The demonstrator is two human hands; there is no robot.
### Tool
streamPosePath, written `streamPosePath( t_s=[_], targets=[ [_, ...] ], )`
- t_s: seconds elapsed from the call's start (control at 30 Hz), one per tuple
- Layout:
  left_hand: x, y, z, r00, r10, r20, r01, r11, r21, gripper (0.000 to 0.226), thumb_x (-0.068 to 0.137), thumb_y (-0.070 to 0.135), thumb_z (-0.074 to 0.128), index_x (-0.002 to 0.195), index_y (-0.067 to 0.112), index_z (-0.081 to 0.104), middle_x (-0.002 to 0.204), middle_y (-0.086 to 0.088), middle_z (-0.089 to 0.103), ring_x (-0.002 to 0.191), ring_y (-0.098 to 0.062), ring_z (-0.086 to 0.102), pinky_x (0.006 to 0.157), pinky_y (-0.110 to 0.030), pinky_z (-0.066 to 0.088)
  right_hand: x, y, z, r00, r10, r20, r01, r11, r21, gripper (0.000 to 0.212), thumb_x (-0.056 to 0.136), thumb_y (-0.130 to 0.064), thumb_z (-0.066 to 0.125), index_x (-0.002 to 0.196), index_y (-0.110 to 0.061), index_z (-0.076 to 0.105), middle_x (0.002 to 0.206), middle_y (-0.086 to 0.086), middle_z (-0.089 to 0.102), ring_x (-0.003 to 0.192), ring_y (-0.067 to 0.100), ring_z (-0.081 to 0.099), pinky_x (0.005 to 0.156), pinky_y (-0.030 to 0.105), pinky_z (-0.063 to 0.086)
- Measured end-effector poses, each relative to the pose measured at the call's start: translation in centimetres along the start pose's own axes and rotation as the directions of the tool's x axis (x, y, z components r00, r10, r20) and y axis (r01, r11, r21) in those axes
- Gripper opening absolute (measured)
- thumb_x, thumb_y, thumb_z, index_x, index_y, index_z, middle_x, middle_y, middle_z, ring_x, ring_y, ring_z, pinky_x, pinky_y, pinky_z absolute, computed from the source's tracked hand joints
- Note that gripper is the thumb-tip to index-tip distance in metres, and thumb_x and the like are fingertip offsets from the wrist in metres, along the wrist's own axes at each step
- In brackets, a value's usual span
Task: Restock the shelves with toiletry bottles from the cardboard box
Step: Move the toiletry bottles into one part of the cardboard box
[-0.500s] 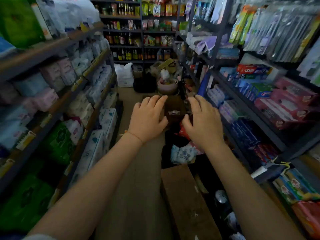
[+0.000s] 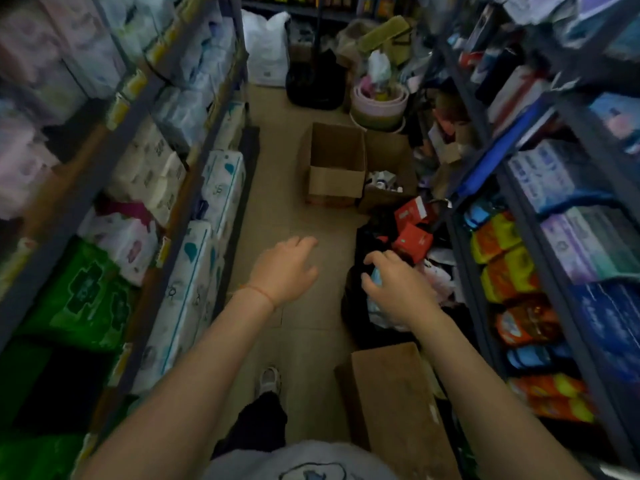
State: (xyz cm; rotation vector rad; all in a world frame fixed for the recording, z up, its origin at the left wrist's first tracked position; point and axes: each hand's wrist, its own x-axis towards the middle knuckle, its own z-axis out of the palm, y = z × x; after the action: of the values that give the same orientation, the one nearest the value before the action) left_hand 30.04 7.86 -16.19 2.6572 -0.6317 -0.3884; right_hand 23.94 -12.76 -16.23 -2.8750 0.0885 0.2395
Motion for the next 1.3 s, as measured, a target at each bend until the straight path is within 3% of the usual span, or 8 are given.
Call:
streamPosePath(
  t_s=[0.2, 0.47, 0.67, 0.83, 0.97, 1.03, 1.2, 1.3],
  targets=[
    [14.3, -2.1, -4.8, 0.989, 0.093, 0.113, -0.096, 0.995, 0.020, 0.048, 0.100, 0.029, 0.048, 0.146, 0.020, 0.042, 0.144, -0.006, 0.049, 0.126, -0.025, 0.051, 0.101, -0.036, 0.045, 12.5, 0.7, -3.0, 0.995, 0.103, -0.012, -0.103, 0.994, 0.040, 0.035, 0.099, -0.037, 0.046, 0.128, -0.019, 0.050, 0.117, 0.002, 0.055, 0.098, 0.023, 0.058, 0.071, 0.035, 0.047],
    [38.5, -1.5, -7.1, 0.935, 0.259, 0.242, -0.312, 0.925, 0.217, 0.048, 0.100, 0.032, 0.047, 0.147, 0.020, 0.041, 0.139, -0.006, 0.050, 0.122, -0.024, 0.054, 0.098, -0.041, 0.048, 31.4, 10.3, -4.2, 0.951, 0.291, -0.103, -0.269, 0.946, 0.182, 0.032, 0.097, -0.035, 0.047, 0.123, -0.017, 0.052, 0.112, 0.005, 0.057, 0.098, 0.027, 0.059, 0.072, 0.037, 0.050],
    [58.7, 0.3, -11.0, 0.927, 0.256, 0.272, -0.334, 0.895, 0.296, 0.047, 0.100, 0.033, 0.047, 0.145, 0.021, 0.042, 0.135, -0.004, 0.052, 0.117, -0.024, 0.056, 0.096, -0.041, 0.049, 49.5, 18.5, -8.6, 0.943, 0.309, -0.122, -0.267, 0.924, 0.273, 0.034, 0.098, -0.034, 0.046, 0.125, -0.015, 0.051, 0.114, 0.005, 0.056, 0.098, 0.025, 0.058, 0.069, 0.034, 0.048],
    [73.2, 0.7, -12.1, 0.931, 0.276, 0.239, -0.334, 0.908, 0.253, 0.046, 0.098, 0.034, 0.048, 0.142, 0.023, 0.045, 0.122, -0.004, 0.057, 0.104, -0.025, 0.061, 0.086, -0.042, 0.053, 61.8, 24.4, -12.3, 0.931, 0.348, -0.111, -0.314, 0.918, 0.244, 0.027, 0.096, -0.034, 0.048, 0.116, -0.017, 0.053, 0.107, 0.004, 0.057, 0.095, 0.026, 0.057, 0.067, 0.029, 0.034],
    [82.5, -0.9, -10.6, 0.925, 0.281, 0.255, -0.333, 0.924, 0.187, 0.043, 0.100, 0.035, 0.046, 0.141, 0.025, 0.045, 0.125, 0.000, 0.057, 0.105, -0.020, 0.060, 0.084, -0.037, 0.053, 69.5, 27.9, -11.7, 0.915, 0.400, -0.044, -0.379, 0.893, 0.245, 0.035, 0.098, -0.035, 0.045, 0.129, -0.019, 0.050, 0.118, 0.004, 0.057, 0.103, 0.026, 0.058, 0.071, 0.031, 0.042],
    [86.5, -1.9, -9.4, 0.928, 0.277, 0.249, -0.311, 0.944, 0.111, 0.041, 0.100, 0.034, 0.047, 0.140, 0.025, 0.047, 0.128, 0.002, 0.057, 0.109, -0.018, 0.060, 0.087, -0.036, 0.053, 72.6, 29.4, -10.6, 0.907, 0.419, -0.033, -0.400, 0.885, 0.237, 0.030, 0.099, -0.034, 0.044, 0.121, -0.015, 0.052, 0.114, 0.006, 0.058, 0.101, 0.028, 0.058, 0.067, 0.031, 0.038],
    [99.3, -6.5, -2.9, 0.906, 0.243, 0.346, -0.240, 0.969, -0.054, 0.036, 0.101, 0.034, 0.048, 0.136, 0.028, 0.050, 0.128, 0.004, 0.057, 0.114, -0.015, 0.058, 0.092, -0.035, 0.051, 82.3, 34.2, -4.2, 0.813, 0.581, 0.044, -0.565, 0.768, 0.300, 0.043, 0.100, -0.040, 0.043, 0.132, -0.013, 0.050, 0.120, 0.009, 0.058, 0.107, 0.028, 0.057, 0.071, 0.031, 0.041],
    [105.5, -9.4, 3.6, 0.895, 0.220, 0.387, -0.193, 0.975, -0.108, 0.034, 0.100, 0.033, 0.051, 0.133, 0.029, 0.051, 0.128, 0.005, 0.055, 0.114, -0.013, 0.056, 0.094, -0.034, 0.050, 87.9, 37.6, 1.6, 0.776, 0.614, 0.141, -0.607, 0.669, 0.429, 0.031, 0.100, -0.034, 0.047, 0.117, -0.009, 0.055, 0.103, 0.009, 0.058, 0.097, 0.027, 0.058, 0.066, 0.026, 0.034]
  ],
)
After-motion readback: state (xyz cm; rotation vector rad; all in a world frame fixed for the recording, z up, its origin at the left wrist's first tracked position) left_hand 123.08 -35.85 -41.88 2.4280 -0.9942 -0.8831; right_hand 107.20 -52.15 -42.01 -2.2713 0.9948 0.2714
